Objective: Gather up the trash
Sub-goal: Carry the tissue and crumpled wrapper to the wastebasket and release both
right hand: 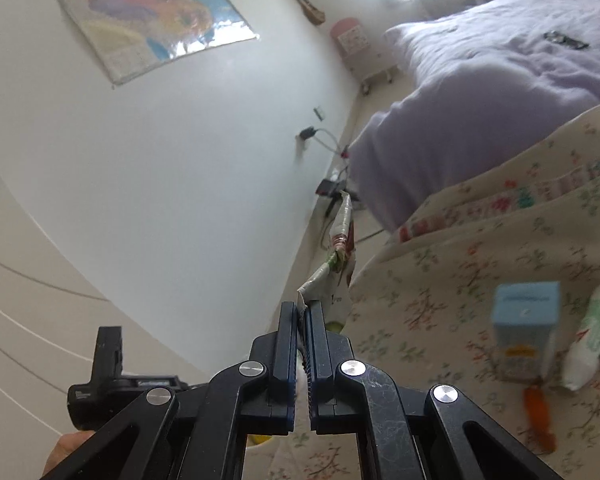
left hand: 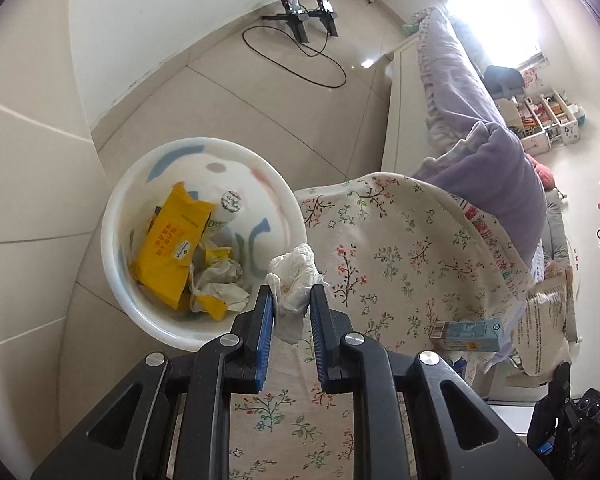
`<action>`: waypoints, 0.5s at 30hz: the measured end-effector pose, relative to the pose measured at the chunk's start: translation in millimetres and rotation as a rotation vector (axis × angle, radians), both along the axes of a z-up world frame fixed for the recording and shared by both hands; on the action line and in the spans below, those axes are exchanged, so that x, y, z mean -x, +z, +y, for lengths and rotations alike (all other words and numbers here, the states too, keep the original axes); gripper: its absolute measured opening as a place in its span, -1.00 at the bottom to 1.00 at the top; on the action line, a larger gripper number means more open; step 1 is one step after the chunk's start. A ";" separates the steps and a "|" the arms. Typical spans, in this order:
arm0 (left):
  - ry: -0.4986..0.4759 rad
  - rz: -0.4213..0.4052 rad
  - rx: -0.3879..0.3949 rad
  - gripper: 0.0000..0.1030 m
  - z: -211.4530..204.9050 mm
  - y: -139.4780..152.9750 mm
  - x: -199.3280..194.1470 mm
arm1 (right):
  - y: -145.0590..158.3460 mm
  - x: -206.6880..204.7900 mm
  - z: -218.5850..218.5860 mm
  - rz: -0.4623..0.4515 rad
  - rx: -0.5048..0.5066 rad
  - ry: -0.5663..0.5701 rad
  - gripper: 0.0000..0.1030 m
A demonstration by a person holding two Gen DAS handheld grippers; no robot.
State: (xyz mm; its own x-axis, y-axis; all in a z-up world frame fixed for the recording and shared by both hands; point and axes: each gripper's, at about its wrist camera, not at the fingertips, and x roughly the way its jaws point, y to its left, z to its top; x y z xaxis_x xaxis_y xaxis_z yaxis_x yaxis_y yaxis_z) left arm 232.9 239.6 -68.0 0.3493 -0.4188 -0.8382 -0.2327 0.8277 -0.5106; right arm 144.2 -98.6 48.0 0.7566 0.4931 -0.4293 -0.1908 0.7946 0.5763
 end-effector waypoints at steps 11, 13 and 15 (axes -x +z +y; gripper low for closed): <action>0.085 0.043 0.010 -0.01 27.2 -7.6 -2.6 | -67.0 -59.9 135.0 0.127 0.081 0.193 -0.94; 0.101 0.009 0.039 0.04 32.3 2.2 0.7 | -80.0 -68.6 148.4 0.151 0.082 0.209 -0.93; 0.124 -0.005 0.039 0.06 35.9 9.6 3.3 | -92.3 -76.0 161.9 0.171 0.088 0.225 -0.93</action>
